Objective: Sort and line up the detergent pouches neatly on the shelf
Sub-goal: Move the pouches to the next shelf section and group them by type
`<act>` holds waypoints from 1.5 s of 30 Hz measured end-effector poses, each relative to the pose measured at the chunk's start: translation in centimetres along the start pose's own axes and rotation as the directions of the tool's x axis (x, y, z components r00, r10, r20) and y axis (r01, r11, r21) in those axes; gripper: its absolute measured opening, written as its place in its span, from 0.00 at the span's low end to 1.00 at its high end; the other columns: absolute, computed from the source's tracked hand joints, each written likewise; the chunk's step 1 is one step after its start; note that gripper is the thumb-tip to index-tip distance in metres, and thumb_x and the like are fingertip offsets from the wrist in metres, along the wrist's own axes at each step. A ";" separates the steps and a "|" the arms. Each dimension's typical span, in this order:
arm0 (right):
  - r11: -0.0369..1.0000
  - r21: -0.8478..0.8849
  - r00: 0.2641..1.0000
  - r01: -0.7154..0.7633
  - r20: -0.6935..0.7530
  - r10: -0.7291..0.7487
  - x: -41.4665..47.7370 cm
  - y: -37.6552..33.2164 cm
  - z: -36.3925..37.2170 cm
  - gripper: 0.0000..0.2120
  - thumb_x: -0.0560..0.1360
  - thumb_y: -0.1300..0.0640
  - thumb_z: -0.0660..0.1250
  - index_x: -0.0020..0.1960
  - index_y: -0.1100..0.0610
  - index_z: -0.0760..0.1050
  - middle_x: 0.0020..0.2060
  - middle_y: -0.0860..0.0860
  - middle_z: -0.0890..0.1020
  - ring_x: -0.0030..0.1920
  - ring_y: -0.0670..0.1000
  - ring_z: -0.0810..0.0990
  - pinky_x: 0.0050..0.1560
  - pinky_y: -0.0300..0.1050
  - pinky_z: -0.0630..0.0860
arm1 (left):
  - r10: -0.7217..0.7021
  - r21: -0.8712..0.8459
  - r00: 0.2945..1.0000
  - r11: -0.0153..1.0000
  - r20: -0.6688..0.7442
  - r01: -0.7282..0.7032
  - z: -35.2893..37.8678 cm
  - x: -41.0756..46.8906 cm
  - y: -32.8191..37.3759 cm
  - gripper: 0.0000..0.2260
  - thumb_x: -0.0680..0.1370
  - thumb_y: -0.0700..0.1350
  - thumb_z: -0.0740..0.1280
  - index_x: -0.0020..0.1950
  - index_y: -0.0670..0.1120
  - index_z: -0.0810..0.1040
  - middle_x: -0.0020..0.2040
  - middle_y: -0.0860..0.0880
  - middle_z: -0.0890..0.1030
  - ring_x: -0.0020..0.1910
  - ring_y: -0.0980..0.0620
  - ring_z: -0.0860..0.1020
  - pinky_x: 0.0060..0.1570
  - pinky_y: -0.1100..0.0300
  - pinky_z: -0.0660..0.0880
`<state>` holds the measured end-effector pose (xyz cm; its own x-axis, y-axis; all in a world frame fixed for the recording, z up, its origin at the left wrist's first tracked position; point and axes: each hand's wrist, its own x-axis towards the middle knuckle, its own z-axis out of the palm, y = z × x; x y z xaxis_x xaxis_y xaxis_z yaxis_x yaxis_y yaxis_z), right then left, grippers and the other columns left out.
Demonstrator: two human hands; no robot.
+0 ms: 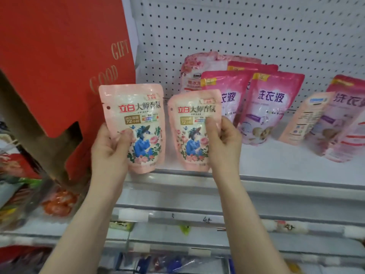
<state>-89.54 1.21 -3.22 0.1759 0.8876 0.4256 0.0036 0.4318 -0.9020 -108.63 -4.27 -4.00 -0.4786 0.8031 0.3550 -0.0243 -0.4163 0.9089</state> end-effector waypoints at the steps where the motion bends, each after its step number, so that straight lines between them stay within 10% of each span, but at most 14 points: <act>1: 1.000 -0.023 1.000 0.013 0.008 -0.013 0.5 0.0 1.2 0.08 0.80 0.53 0.64 0.44 0.55 0.77 0.41 0.61 0.83 0.43 0.65 0.83 0.39 0.61 0.81 | 0.005 0.009 1.000 1.000 -0.002 -0.005 -0.2 0.5 -0.1 0.12 0.81 0.37 0.62 0.62 0.48 0.74 0.54 0.53 0.84 0.52 0.52 0.83 0.46 0.57 0.82; 10: 0.975 -0.214 0.989 0.055 0.143 -0.024 7.5 1.4 10.0 0.09 0.80 0.63 0.61 0.59 0.58 0.75 0.46 0.48 0.80 0.44 0.47 0.78 0.42 0.42 0.73 | -0.014 0.071 1.000 0.997 -0.010 0.015 -0.4 3.4 -2.1 0.12 0.80 0.38 0.63 0.60 0.51 0.75 0.54 0.52 0.84 0.53 0.52 0.83 0.49 0.53 0.81; 16: 0.683 -0.652 0.929 0.328 0.352 -0.111 11.4 -1.6 10.4 0.26 0.75 0.68 0.65 0.69 0.53 0.66 0.46 0.52 0.82 0.44 0.55 0.80 0.41 0.49 0.77 | -0.029 0.097 0.998 0.995 -0.052 0.034 -0.1 4.7 -3.2 0.11 0.79 0.40 0.64 0.58 0.53 0.76 0.55 0.51 0.84 0.53 0.50 0.83 0.52 0.49 0.79; 22: 0.261 -0.719 0.680 0.644 0.694 0.236 17.3 -7.2 12.6 0.17 0.74 0.57 0.71 0.62 0.59 0.77 0.54 0.55 0.83 0.52 0.55 0.82 0.53 0.49 0.81 | -0.083 0.023 0.994 0.996 -0.072 0.084 0.9 6.0 -3.4 0.13 0.80 0.36 0.63 0.62 0.47 0.75 0.50 0.53 0.85 0.48 0.53 0.84 0.41 0.62 0.81; 27: 0.090 -0.573 0.488 0.815 0.761 0.426 19.9 -7.6 15.0 0.31 0.71 0.60 0.76 0.71 0.54 0.70 0.59 0.52 0.80 0.48 0.52 0.83 0.41 0.42 0.78 | -0.146 0.002 0.986 0.989 -0.082 0.147 1.0 6.5 -3.6 0.12 0.79 0.35 0.63 0.59 0.49 0.77 0.52 0.49 0.84 0.49 0.48 0.84 0.48 0.49 0.79; 35: 0.216 -0.567 0.487 0.795 0.809 0.329 27.3 -7.3 17.2 0.20 0.69 0.61 0.77 0.60 0.55 0.80 0.51 0.51 0.85 0.40 0.49 0.84 0.35 0.36 0.76 | -0.241 -0.048 0.967 0.970 -0.087 0.237 2.2 8.9 -4.4 0.12 0.78 0.33 0.64 0.57 0.47 0.77 0.49 0.46 0.86 0.45 0.45 0.85 0.38 0.54 0.82; 45: 0.201 -0.542 0.443 0.816 0.810 0.386 31.4 -2.2 18.0 0.19 0.72 0.61 0.75 0.61 0.55 0.79 0.54 0.51 0.83 0.53 0.53 0.82 0.53 0.44 0.77 | -0.312 -0.049 0.943 0.950 -0.118 0.308 3.7 11.0 -3.8 0.14 0.77 0.30 0.63 0.56 0.47 0.77 0.46 0.47 0.86 0.41 0.50 0.85 0.33 0.60 0.81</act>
<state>-101.79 31.02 13.46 -0.7176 0.6891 -0.1006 0.6778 0.7243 0.1265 -110.55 7.75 -2.78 -0.5469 0.8368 0.0258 -0.2134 -0.1691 0.9622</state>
